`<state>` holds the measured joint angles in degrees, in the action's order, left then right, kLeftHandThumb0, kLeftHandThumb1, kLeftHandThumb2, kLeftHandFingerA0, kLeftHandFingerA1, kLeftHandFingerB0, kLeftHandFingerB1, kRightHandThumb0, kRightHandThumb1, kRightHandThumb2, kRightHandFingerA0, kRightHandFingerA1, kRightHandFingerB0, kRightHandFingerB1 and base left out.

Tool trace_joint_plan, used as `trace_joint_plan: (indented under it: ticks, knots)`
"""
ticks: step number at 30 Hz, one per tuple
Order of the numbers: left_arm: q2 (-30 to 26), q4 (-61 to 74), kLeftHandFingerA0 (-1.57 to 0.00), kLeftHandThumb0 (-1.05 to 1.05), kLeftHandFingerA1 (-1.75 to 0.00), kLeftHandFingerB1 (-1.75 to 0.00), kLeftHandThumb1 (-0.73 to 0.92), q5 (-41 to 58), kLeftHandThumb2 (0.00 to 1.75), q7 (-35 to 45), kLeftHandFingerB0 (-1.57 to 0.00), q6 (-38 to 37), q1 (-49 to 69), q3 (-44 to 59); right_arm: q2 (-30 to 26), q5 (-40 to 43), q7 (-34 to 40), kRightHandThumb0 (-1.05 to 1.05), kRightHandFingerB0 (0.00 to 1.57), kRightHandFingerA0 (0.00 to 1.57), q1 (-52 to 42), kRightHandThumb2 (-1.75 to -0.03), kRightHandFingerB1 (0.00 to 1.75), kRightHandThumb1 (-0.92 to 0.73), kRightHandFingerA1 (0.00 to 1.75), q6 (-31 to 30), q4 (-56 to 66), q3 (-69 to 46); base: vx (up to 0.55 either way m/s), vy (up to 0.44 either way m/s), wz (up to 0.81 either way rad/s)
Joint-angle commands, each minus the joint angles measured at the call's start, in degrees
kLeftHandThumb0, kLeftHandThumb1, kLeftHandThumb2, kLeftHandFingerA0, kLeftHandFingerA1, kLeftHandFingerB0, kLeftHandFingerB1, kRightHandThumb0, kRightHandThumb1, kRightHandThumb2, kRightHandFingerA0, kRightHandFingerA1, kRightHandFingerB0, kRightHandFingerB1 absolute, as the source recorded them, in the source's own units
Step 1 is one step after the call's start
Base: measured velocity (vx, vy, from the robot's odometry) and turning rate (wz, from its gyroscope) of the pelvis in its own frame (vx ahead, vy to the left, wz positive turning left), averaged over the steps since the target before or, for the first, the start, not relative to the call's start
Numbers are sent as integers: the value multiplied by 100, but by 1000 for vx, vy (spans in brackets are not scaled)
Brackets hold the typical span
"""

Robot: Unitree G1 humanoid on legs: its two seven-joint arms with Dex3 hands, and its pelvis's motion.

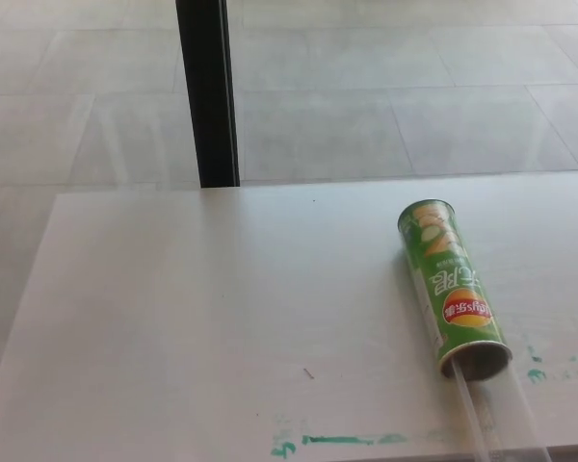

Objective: Use the right hand as a fist to push the chips tray inside its container kept in the middle of the desk

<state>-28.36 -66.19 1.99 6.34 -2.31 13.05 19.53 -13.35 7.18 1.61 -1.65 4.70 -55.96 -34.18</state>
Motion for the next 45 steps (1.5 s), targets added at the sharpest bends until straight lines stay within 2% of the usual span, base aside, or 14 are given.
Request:
trace_joint_plan:
  ticks: [1,2,4,6,9,15,16,24,25,36,38,39,41,45]
  knots:
    - [-599,-532,-56,-105,-133,-105,91,789,99,415,-32,-51,-110,834,-252,1854,374,-78,74,93,430,-64,88,-81,129,507,-174,-1712,0,0,0]
    - [-593,-553,-71,-78,-116,-72,65,817,142,426,0,-41,-129,890,-313,1859,442,-81,75,101,530,-65,84,-81,124,501,-233,-1798,0,0,0]
    - [-570,-546,-90,-89,-131,-77,62,820,144,469,0,-142,-98,957,-423,1935,869,-78,81,90,729,-63,83,-79,128,196,-77,-2077,0,0,0]
    - [-585,-599,-60,-105,-134,-105,88,755,99,455,-31,-95,-138,957,-458,2117,798,-73,78,94,869,-64,82,-81,128,132,261,-2317,0,0,0]
    - [-581,-592,-81,-80,-123,-73,66,721,144,473,0,-120,-139,1000,-662,2099,583,-79,69,89,1091,-65,71,-82,116,207,546,-2422,0,0,0]
    - [-583,-636,-77,-80,-120,-73,64,703,142,487,0,-145,-153,1042,-619,2073,233,-78,56,88,1360,-65,61,-84,110,330,1463,-2422,0,0,0]
    - [-604,-626,-52,-105,-145,-114,90,666,104,501,-25,-125,-158,1015,-287,2100,510,-77,60,99,1342,-65,57,-84,101,45,2595,-2276,0,0,0]
    - [-584,-680,-87,-81,-126,-74,62,678,142,462,0,-132,-226,1054,426,2619,554,-76,64,83,1074,-64,44,-78,102,-702,5569,-1567,0,0,0]
    - [-587,-694,-61,-105,-138,-106,91,686,96,491,-30,-143,-222,1064,474,2587,645,-77,64,85,1051,-64,44,-77,104,-784,5852,-1463,0,0,0]
    - [-594,-720,-61,-105,-137,-107,92,637,95,485,-30,-159,-221,1023,1076,2353,271,-70,53,79,-17,-65,45,-82,114,-1228,8176,-42,0,0,0]
    - [-593,-699,-50,-105,-145,-115,92,630,98,473,-25,-160,-214,1013,842,2053,-306,-64,41,75,-591,-112,57,-73,101,-1330,8517,490,0,0,0]
    - [-591,-692,-58,-105,-136,-105,92,641,97,464,-29,-156,-216,1024,851,1871,-414,-66,53,80,-725,-67,44,-88,114,-1186,8601,644,0,0,0]
    - [-603,-704,-70,-81,-118,-74,66,649,144,477,0,-108,-237,1029,690,1629,-1021,-66,50,80,-1044,-67,47,-89,116,-678,8632,991,0,0,0]
    - [-634,-718,-74,-81,-119,-74,63,639,142,490,0,-141,-240,1026,288,1419,-1823,-63,50,80,-1571,-66,47,-89,110,-44,8604,1361,0,0,0]
